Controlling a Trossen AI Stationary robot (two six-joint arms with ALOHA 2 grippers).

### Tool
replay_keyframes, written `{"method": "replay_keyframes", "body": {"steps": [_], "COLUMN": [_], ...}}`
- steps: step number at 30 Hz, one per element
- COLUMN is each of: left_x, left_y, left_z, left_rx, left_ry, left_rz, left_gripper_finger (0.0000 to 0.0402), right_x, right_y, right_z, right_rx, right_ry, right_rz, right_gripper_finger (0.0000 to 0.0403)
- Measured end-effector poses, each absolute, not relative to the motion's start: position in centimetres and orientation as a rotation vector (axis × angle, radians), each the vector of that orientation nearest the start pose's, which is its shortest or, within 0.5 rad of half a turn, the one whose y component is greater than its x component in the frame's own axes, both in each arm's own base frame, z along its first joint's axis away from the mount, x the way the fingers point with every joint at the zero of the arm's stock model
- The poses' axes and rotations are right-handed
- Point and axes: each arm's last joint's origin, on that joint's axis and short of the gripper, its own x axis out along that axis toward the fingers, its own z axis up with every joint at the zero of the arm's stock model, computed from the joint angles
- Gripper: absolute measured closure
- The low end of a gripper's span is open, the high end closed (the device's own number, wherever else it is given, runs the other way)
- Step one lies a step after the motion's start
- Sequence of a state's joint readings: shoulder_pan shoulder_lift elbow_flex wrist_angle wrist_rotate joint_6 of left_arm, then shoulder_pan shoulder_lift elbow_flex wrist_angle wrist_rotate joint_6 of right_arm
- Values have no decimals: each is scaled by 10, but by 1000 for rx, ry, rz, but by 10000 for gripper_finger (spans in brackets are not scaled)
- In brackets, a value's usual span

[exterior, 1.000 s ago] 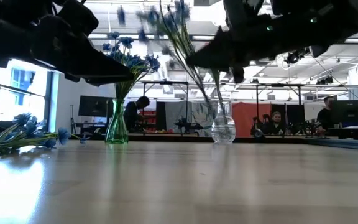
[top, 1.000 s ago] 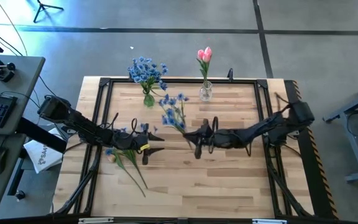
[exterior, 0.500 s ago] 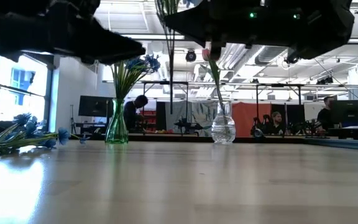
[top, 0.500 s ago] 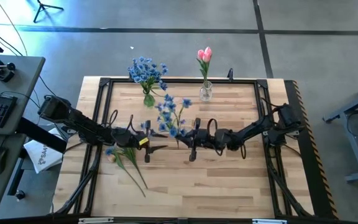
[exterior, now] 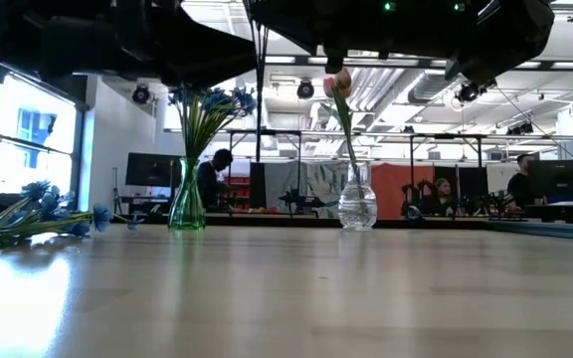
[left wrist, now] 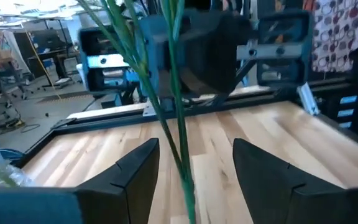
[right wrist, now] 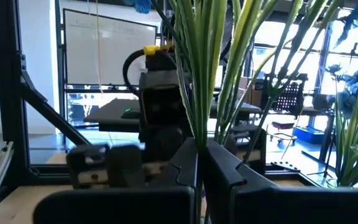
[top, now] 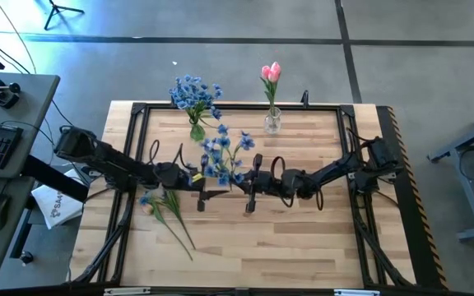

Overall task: Sort flowers into vase by color
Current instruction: Put the right blue flowers into the green vase

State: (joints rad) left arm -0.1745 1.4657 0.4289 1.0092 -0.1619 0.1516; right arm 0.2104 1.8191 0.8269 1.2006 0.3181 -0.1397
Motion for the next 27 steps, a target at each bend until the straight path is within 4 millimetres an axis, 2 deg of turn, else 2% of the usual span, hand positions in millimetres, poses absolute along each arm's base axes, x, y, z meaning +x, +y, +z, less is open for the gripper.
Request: {"method": "replay_keyframes", "body": {"steps": [8, 12, 17, 21, 27], "left_x": [290, 289, 285, 283, 280], "left_y": [-44, -46, -49, -49, -52], "left_z": [183, 186, 192, 194, 195], "left_rx": [201, 221, 222, 223, 229], "left_ry": [39, 35, 41, 53, 80], "left_rz": [56, 50, 15, -11, 29], "left_gripper_finger": [222, 259, 326, 390, 398], "right_x": [357, 357, 357, 357, 355], "right_y": [67, 69, 72, 73, 74], "right_z": [207, 205, 202, 200, 205], "right_rx": [-82, -83, -92, -14, 14], "right_ry": [-188, -170, -134, -119, -83], "right_rz": [-120, -115, -102, -69, -6], "right_gripper_finger": [402, 402, 389, 356, 274]}}
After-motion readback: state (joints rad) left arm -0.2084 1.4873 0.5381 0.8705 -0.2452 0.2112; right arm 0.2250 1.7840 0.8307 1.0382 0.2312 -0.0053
